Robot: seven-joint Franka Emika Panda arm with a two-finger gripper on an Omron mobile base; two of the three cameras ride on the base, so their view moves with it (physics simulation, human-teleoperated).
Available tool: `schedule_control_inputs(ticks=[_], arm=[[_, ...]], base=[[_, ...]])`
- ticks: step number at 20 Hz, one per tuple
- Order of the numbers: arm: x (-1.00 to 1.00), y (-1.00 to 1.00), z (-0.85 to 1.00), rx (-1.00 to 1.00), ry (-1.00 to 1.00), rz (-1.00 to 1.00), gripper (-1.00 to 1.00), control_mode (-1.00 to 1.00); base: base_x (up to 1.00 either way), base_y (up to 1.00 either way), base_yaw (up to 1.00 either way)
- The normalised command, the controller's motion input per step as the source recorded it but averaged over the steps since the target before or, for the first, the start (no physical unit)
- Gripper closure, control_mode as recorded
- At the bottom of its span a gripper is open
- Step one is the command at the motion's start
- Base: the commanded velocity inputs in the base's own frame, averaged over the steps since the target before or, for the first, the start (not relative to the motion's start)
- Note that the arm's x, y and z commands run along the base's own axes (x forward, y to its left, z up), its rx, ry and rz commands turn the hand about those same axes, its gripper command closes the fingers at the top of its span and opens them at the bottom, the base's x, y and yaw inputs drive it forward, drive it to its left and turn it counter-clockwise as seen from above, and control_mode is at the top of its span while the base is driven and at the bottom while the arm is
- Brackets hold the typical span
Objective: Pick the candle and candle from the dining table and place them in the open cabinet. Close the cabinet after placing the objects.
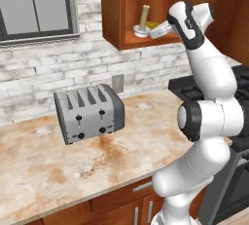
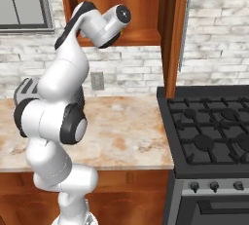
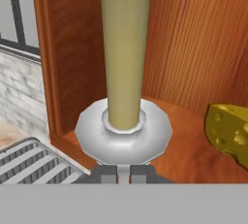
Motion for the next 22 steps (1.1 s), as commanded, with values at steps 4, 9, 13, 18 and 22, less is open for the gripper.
schedule_control_inputs(ticks=[4, 9, 13, 18, 22], arm=[[0.22, 0.09, -0.10, 0.00, 0.01, 0.01, 1.00, -1.00], [0.31, 0.12, -0.02, 0.00, 0.03, 0.00, 1.00, -1.00], [0.30, 0.18, -0.03, 0.00, 0.05, 0.00, 1.00, -1.00], [0.26, 0.15, -0.07, 0.00, 0.04, 0.00, 1.00, -1.00], [0.22, 0.10, -0.09, 0.00, 0.01, 0.00, 1.00, -1.00]], base=[[0.00, 0.00, 0.00], [0.00, 0.00, 0.00], [0.00, 0.00, 0.00], [0.00, 0.00, 0.00], [0.00, 0.00, 0.00]])
